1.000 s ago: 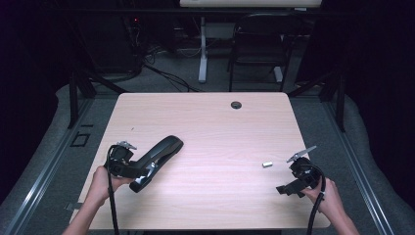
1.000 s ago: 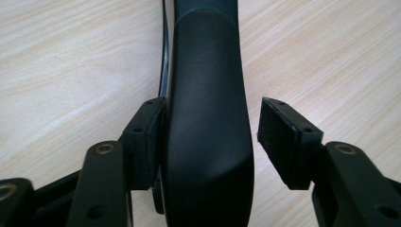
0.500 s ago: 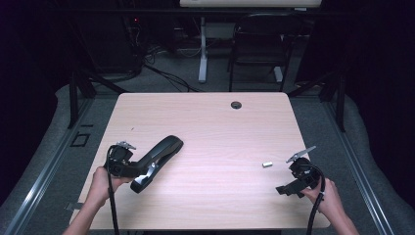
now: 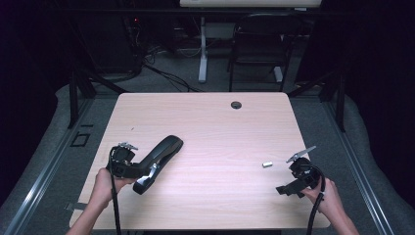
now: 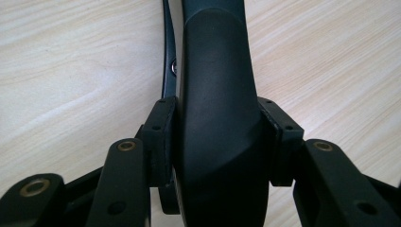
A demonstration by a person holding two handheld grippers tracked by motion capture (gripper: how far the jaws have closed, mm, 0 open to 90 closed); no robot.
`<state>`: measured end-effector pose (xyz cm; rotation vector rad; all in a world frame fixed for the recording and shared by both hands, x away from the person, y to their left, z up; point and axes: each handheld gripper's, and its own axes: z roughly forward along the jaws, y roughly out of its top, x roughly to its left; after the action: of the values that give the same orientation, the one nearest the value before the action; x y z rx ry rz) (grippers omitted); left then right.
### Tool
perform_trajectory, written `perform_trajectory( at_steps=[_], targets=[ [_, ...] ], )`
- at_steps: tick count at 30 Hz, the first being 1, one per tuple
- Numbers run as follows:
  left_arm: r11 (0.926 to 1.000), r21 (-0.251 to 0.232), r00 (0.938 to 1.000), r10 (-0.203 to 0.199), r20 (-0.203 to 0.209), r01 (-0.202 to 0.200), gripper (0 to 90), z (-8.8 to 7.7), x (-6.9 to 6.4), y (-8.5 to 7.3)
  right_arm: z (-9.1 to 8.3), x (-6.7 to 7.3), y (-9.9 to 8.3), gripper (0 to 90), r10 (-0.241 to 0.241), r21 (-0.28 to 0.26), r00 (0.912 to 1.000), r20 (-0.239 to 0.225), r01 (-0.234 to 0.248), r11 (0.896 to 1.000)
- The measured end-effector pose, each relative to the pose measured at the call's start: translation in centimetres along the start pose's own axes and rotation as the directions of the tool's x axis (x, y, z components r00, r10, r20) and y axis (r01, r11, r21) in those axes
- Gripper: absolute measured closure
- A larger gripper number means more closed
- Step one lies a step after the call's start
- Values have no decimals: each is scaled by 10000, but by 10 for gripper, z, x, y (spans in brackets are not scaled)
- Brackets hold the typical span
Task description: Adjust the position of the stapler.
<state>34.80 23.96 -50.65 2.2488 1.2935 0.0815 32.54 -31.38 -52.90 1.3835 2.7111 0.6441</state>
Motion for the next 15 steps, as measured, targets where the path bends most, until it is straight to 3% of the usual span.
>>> perform_trajectory(
  at_steps=[6,15],
  targets=[
    [9999,-51,9999,-143,-25,143,536,2,-9,-1,-2,0,1,26,-121,159,9999,-15,121,9998],
    [9999,-100,9999,-80,81,81,531,3,-10,0,1,0,1,26,4,11,10000,10,-4,10000]
  ],
)
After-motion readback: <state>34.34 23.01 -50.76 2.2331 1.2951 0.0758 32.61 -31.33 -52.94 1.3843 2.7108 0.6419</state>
